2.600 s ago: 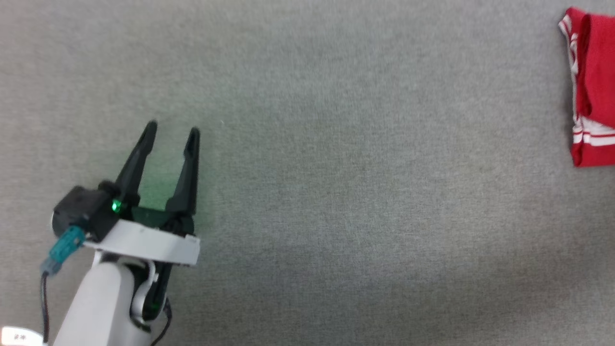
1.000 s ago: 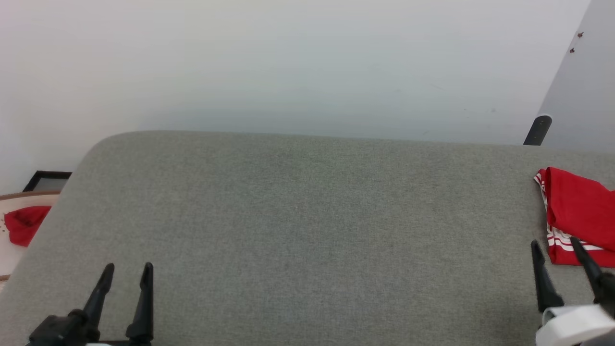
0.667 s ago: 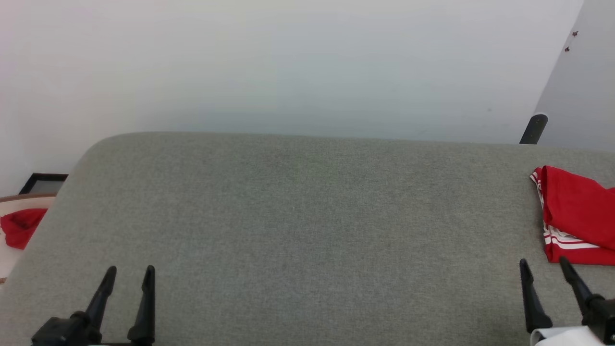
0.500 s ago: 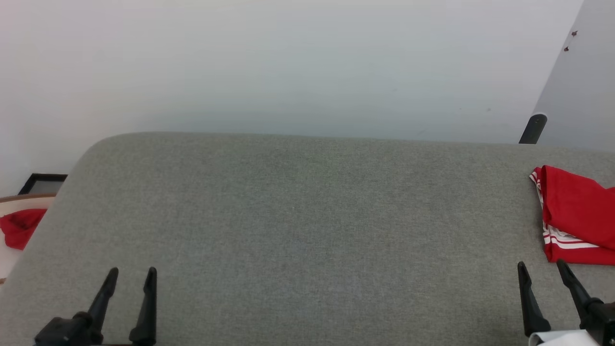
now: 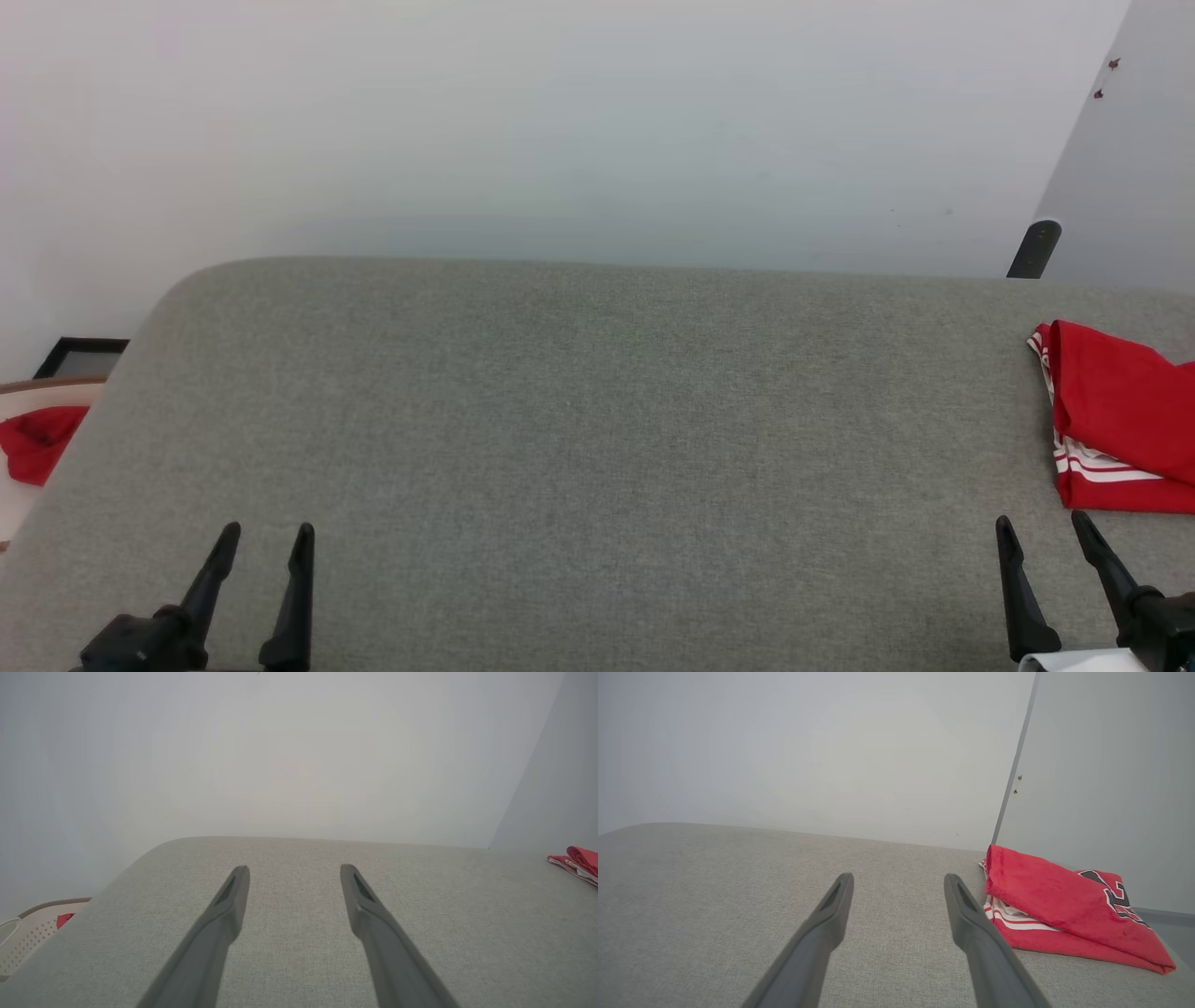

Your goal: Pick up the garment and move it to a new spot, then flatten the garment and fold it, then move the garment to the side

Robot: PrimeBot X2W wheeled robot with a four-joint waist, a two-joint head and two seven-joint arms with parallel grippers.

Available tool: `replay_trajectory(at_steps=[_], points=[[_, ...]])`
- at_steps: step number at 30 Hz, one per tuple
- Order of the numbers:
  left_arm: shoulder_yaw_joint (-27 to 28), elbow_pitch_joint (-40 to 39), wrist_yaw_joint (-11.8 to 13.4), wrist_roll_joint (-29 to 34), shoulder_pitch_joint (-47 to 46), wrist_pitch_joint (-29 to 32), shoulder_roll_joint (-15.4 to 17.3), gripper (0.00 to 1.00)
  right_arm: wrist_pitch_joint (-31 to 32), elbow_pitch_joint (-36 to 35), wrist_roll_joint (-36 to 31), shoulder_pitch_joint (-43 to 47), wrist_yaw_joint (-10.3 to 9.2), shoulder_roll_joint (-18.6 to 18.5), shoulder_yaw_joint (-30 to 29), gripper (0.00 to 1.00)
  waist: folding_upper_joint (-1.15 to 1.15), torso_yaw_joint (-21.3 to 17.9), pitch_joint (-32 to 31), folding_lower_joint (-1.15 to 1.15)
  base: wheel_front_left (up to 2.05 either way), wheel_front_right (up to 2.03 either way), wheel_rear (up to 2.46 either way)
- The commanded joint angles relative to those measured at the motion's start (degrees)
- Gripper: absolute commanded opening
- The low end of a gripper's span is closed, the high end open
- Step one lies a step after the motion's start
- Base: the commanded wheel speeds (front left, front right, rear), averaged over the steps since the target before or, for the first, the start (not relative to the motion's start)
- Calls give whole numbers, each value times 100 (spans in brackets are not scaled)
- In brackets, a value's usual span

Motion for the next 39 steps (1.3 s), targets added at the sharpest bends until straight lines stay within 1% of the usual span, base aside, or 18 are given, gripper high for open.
replay_trajectory(at_steps=[1,15,16,27,39], points=[[-9,19,1,2,-29,-18,27,100,3,-21,-16,48,-6,32,8,100,0,4,-1,0,0,0,0],[-44,65,1,3,-73,-18,62,100,-11,-22,28,40,-6,34,53,100,0,17,-14,0,0,0,0],[-41,67,0,-5,-30,2,40,0,-1,-10,22,25,0,32,45,0,0,18,-14,0,0,0,0],[-196,621,0,-73,281,63,-398,0,62,575,102,265,1,198,44,0,0,13,-10,0,0,0,0],[-64,630,0,-1224,45,400,-561,0,376,571,1479,48,0,247,-15,0,0,-32,30,0,0,0,0]])
